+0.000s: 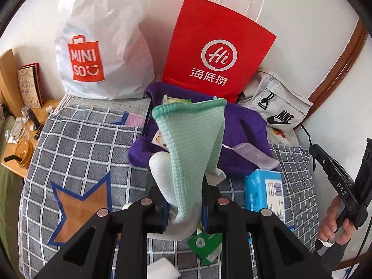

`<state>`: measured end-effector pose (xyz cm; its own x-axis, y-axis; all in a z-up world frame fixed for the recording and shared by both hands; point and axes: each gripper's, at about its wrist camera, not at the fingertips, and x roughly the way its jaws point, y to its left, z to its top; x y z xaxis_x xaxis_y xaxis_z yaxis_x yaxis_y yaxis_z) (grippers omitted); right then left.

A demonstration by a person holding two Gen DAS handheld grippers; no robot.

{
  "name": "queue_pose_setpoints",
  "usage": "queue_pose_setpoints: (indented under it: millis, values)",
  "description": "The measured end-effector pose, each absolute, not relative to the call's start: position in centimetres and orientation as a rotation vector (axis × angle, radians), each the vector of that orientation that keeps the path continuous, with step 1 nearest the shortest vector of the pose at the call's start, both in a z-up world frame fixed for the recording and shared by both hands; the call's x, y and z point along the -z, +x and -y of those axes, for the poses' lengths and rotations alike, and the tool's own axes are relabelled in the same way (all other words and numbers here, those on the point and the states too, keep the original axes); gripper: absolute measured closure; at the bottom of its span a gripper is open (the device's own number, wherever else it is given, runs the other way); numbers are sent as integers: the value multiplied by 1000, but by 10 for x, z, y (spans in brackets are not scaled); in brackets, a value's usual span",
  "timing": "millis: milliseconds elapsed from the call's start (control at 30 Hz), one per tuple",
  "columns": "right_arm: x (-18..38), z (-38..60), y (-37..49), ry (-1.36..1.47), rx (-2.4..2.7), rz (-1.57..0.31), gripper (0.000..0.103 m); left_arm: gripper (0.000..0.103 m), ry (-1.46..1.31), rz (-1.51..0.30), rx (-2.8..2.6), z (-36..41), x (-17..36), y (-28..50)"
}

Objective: Organize soft objects
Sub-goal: 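Carry the sock and watch strap in both tools over the purple towel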

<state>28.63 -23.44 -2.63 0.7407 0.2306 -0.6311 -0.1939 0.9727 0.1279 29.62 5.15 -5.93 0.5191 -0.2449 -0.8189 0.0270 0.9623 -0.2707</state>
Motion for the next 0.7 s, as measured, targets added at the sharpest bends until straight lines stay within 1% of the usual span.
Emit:
queue_pose_setpoints:
  millis: [367,700]
  values:
    - [46,242,351,87,-211,-715,83,83,-223,-1050,165,-51,72,343]
    - [49,240,397,130,-231,-718,83,83,-207,-1077,187,-37,86,386]
